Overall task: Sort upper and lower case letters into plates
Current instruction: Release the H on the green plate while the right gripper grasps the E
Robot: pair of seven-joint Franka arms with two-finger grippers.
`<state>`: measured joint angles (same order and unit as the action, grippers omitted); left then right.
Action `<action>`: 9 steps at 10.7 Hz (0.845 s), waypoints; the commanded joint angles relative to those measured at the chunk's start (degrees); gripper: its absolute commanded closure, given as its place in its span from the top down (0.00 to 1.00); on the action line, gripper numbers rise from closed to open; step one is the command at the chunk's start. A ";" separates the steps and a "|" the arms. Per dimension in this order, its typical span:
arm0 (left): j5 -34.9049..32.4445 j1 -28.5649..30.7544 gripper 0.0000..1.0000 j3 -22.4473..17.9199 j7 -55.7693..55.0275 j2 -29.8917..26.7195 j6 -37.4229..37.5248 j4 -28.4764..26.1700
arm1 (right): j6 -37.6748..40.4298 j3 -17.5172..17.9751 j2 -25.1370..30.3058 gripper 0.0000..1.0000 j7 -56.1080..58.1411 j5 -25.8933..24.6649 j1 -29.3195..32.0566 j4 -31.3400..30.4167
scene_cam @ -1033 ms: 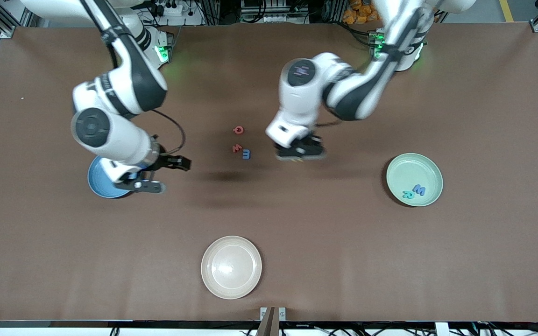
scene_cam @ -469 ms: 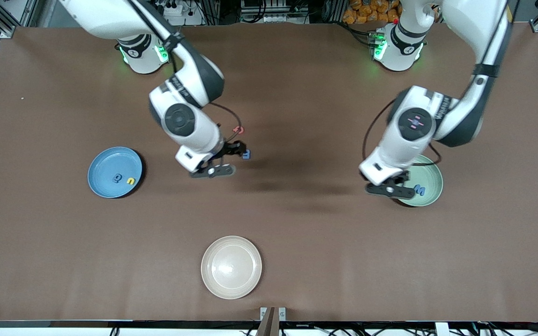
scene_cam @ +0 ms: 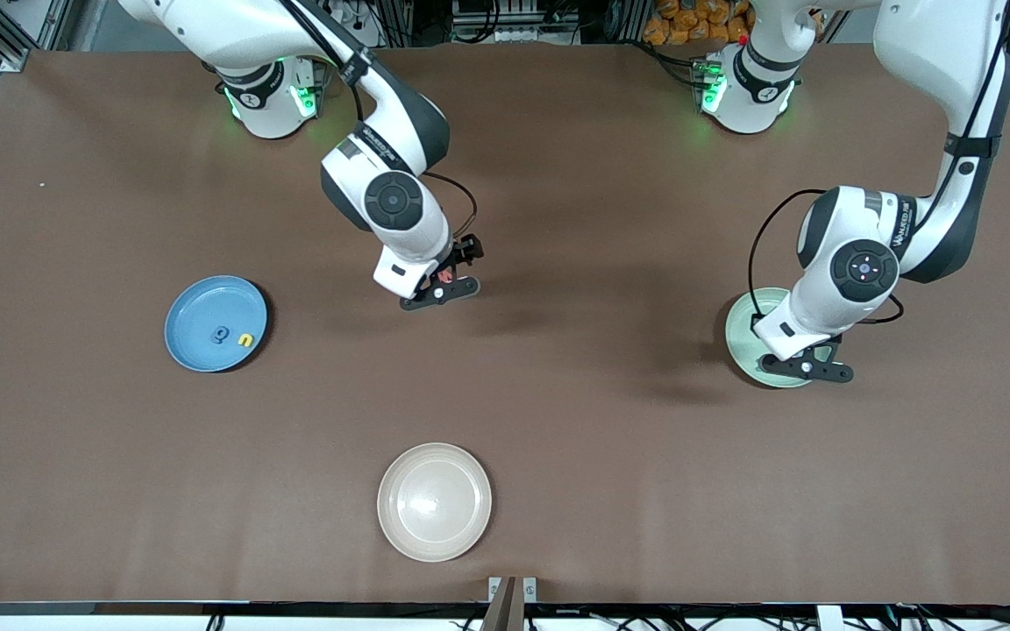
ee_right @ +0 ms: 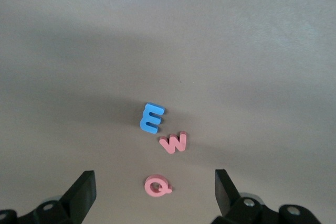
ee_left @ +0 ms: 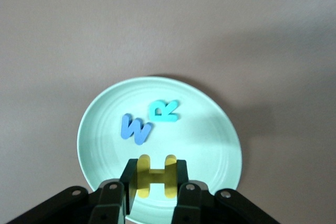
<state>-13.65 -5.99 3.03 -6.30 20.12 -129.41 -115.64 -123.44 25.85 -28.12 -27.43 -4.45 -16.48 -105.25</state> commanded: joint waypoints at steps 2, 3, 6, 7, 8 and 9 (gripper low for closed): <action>-0.41 -0.51 1.00 -0.65 0.50 -0.26 -0.76 -1.08 | -11.09 0.34 -2.63 1.00 -0.78 -1.53 0.14 -3.99; -0.41 -0.51 1.00 -0.74 0.50 -0.61 -0.76 -1.08 | -11.73 0.25 -3.78 1.00 -0.96 -1.79 -0.21 -3.99; -0.32 -2.17 1.00 -0.39 0.33 -3.58 -0.23 -0.73 | -14.02 0.34 -5.89 1.00 -4.20 -4.85 -0.48 -3.91; 0.90 -4.01 1.00 -0.30 -0.02 -4.99 -0.14 -0.56 | -14.81 0.34 -6.85 1.00 -5.87 -5.65 -0.65 -3.73; 2.47 -5.68 1.00 -0.30 -0.29 -6.14 0.03 0.06 | -15.34 0.34 -7.91 1.00 -7.80 -5.83 -1.09 -3.56; 3.53 -6.74 1.00 -0.22 -0.29 -7.10 0.21 0.93 | -15.95 0.34 -8.27 1.00 -9.82 -5.84 -1.18 -3.47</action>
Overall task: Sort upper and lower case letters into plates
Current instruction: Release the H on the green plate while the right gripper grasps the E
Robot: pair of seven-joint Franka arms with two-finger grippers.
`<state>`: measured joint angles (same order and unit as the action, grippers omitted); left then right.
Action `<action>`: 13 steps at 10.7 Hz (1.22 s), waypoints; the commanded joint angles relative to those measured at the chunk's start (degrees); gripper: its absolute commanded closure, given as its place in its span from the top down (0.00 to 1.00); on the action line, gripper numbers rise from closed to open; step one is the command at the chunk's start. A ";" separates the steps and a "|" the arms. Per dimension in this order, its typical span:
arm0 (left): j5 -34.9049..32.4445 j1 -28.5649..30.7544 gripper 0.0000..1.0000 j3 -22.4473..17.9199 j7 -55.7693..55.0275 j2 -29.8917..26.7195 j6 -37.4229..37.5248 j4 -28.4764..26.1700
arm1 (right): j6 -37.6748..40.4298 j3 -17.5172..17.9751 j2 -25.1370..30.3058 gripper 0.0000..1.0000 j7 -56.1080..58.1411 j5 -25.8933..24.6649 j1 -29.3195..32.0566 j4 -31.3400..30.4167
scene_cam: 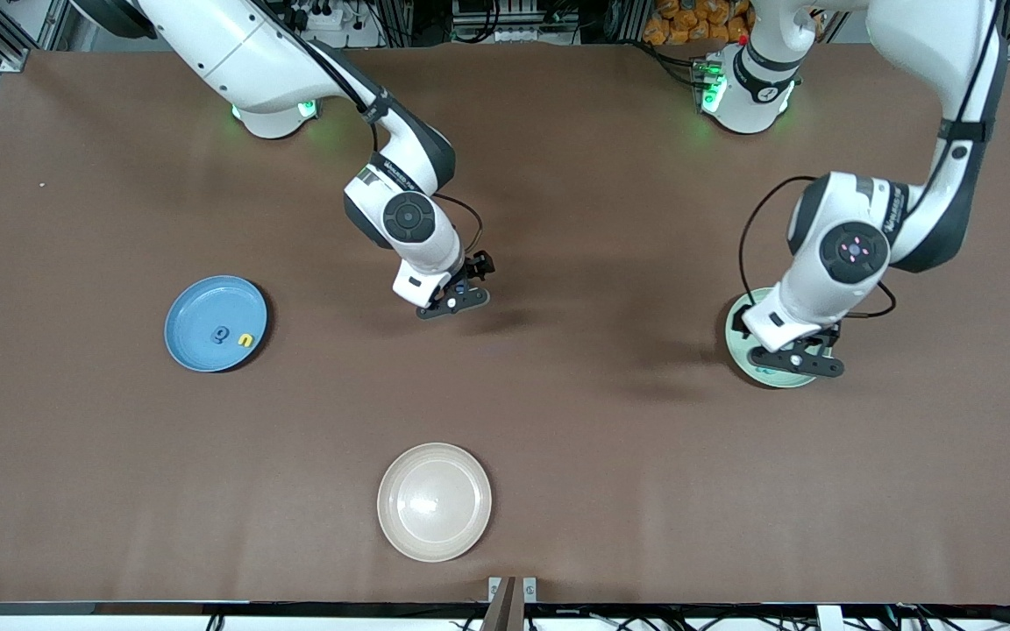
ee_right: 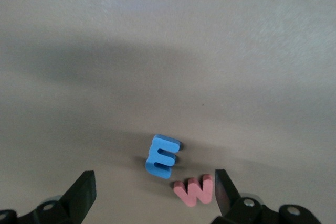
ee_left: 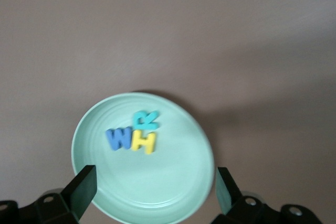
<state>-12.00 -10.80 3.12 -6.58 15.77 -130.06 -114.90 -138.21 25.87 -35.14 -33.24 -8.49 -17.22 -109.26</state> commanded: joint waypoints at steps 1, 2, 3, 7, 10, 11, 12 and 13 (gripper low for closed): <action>2.85 -3.25 1.00 -0.30 -0.01 -3.02 0.87 1.07 | -1.36 0.32 -1.59 1.00 -5.68 -1.71 -0.45 0.97; 3.90 -4.05 1.00 -0.30 -0.01 -3.11 0.87 1.95 | -1.53 0.32 -2.29 1.00 -8.04 -1.54 -0.53 1.85; 5.13 -4.49 1.00 -0.30 -0.01 -3.29 0.87 2.74 | -1.54 0.32 -2.82 1.00 -10.24 -1.62 -0.88 2.46; 5.84 -5.37 1.00 -0.30 0.43 -3.82 0.87 3.54 | -2.33 0.32 -4.05 1.00 -10.35 -2.15 -1.41 2.64; 7.07 -6.08 1.00 -0.39 0.52 -3.73 0.78 3.81 | -3.21 0.23 -4.76 1.00 -10.44 -2.85 -1.50 2.82; 7.07 -6.16 1.00 -0.39 0.60 -3.73 0.78 3.72 | -3.21 0.23 -5.20 1.00 -10.44 -3.46 -1.41 2.91; 7.07 -6.17 1.00 -0.39 0.61 -3.64 0.78 3.72 | -3.21 0.23 -5.46 0.97 -10.44 -3.64 -1.41 3.34; 7.07 -6.17 1.00 -0.39 0.61 -3.64 0.86 3.72 | -3.21 0.23 -5.55 0.94 -10.44 -3.64 -1.50 3.26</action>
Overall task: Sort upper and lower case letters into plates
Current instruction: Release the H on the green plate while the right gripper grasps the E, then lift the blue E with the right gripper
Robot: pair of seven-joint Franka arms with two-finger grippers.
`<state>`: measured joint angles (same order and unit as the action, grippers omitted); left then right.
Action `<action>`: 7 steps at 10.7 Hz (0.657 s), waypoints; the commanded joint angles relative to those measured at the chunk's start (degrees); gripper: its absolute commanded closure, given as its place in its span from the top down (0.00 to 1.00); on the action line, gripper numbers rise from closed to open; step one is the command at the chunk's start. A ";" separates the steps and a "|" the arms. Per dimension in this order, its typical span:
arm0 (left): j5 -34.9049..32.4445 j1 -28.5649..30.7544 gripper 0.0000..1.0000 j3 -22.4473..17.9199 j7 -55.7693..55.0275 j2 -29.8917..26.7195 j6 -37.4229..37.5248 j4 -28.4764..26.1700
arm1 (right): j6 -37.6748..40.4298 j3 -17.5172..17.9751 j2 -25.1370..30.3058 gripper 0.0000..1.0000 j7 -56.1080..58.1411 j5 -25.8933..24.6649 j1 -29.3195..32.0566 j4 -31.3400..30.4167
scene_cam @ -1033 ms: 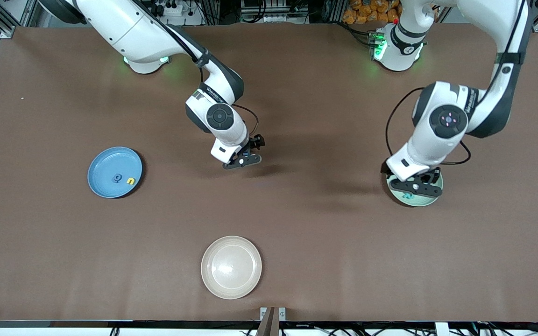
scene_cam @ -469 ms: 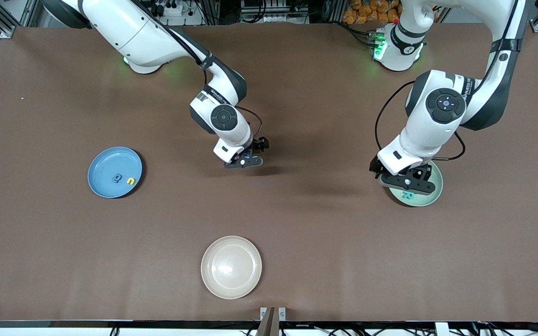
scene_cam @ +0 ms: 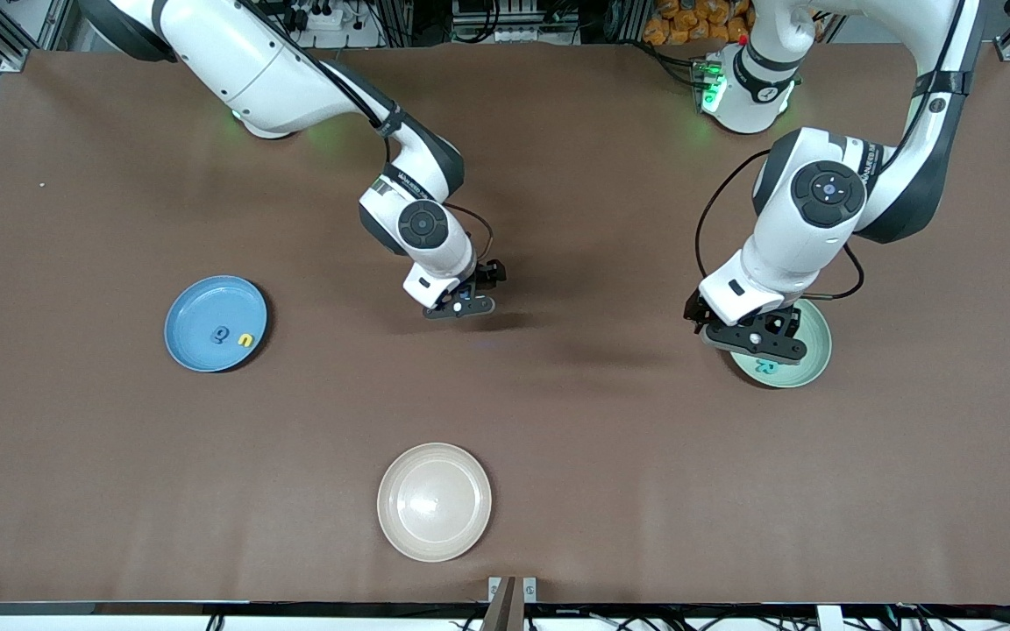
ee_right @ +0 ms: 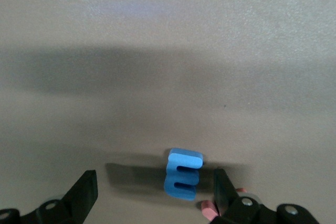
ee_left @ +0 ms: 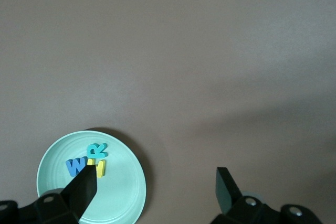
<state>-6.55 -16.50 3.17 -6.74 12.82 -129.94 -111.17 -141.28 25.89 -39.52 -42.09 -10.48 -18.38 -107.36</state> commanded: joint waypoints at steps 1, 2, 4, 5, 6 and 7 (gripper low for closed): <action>1.63 -0.63 1.00 -0.45 0.59 -0.61 0.65 -0.02 | -0.14 0.22 -1.35 0.90 -1.59 -1.65 -0.34 1.36; 1.71 -0.98 1.00 -0.45 0.32 -0.61 0.74 -0.02 | -0.14 0.22 -1.44 0.78 -1.51 -1.65 -0.25 1.54; 1.71 -1.25 1.00 -0.45 0.06 -0.61 0.65 -0.02 | -0.14 0.22 -1.52 0.58 -1.51 -2.26 -0.25 1.45; 1.80 -1.51 1.00 -0.45 0.06 -0.69 0.65 -0.02 | -0.05 0.22 -1.52 0.50 -1.51 -2.61 -0.25 1.45; 3.19 -2.21 1.00 -0.36 -0.03 -0.78 0.74 0.07 | -0.05 0.22 -1.52 0.42 -1.51 -2.70 -0.25 1.45; 5.38 -3.00 1.00 -0.36 -0.21 -0.78 0.74 0.42 | -0.05 0.22 -1.52 0.42 -1.51 -2.70 -0.25 1.36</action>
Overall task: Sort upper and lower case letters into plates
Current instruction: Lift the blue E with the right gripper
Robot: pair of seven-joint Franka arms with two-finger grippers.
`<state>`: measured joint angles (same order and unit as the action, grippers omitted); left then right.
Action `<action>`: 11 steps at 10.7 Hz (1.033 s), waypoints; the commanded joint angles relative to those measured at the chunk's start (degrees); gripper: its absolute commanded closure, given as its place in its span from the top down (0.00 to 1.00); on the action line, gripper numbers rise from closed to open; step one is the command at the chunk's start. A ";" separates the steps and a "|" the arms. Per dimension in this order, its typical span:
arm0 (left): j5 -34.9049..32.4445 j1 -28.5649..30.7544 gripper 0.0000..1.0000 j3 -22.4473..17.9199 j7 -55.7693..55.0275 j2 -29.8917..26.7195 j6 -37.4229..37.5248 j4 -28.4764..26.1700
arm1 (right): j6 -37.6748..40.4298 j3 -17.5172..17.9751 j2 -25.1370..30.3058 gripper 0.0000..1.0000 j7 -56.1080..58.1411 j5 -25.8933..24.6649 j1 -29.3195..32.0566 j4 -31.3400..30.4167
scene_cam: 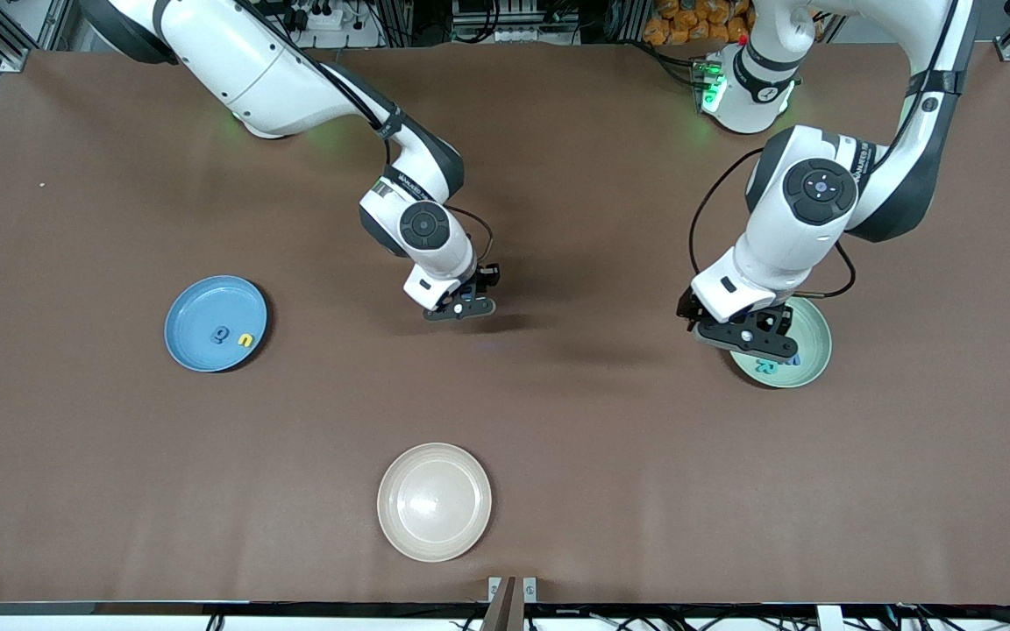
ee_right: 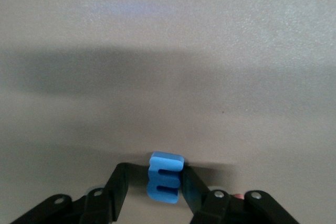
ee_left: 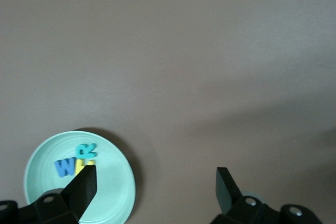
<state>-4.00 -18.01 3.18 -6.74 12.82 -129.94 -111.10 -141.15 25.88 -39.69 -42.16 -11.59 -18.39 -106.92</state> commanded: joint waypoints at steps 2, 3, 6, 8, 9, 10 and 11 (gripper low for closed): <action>4.08 -1.76 1.00 0.85 -1.87 -0.78 0.74 1.24 | -0.18 0.14 -1.36 0.31 -1.34 -1.68 -0.16 0.92; 4.00 -1.76 1.00 0.95 -2.92 -0.78 0.74 1.24 | -0.09 0.14 -1.36 0.21 -1.08 -1.68 -0.07 0.92; 4.08 -1.85 1.00 1.47 -3.28 -0.70 0.65 1.24 | 0.70 0.31 -0.75 0.00 -1.26 -1.42 0.37 1.19; 4.09 -2.03 1.00 2.00 -3.46 -0.70 0.74 1.33 | 2.88 0.84 0.57 0.00 -1.08 -0.71 1.24 2.06; 4.09 -2.37 1.00 2.18 -5.02 -0.78 0.74 1.33 | 5.86 1.71 1.36 0.00 -1.17 -0.54 1.86 3.55; 4.09 -2.73 1.00 3.14 -7.39 -0.78 0.65 1.59 | 9.28 2.15 2.84 0.00 -1.17 -0.27 2.99 4.95; 4.09 -2.82 1.00 4.10 -9.50 -0.61 0.74 1.94 | 10.88 2.25 4.86 0.00 -0.91 0.51 4.14 5.31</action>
<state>-1.11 -20.19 6.25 -13.24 12.81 -129.96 -109.69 -133.97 26.61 -38.45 -42.27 -11.55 -16.87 -102.05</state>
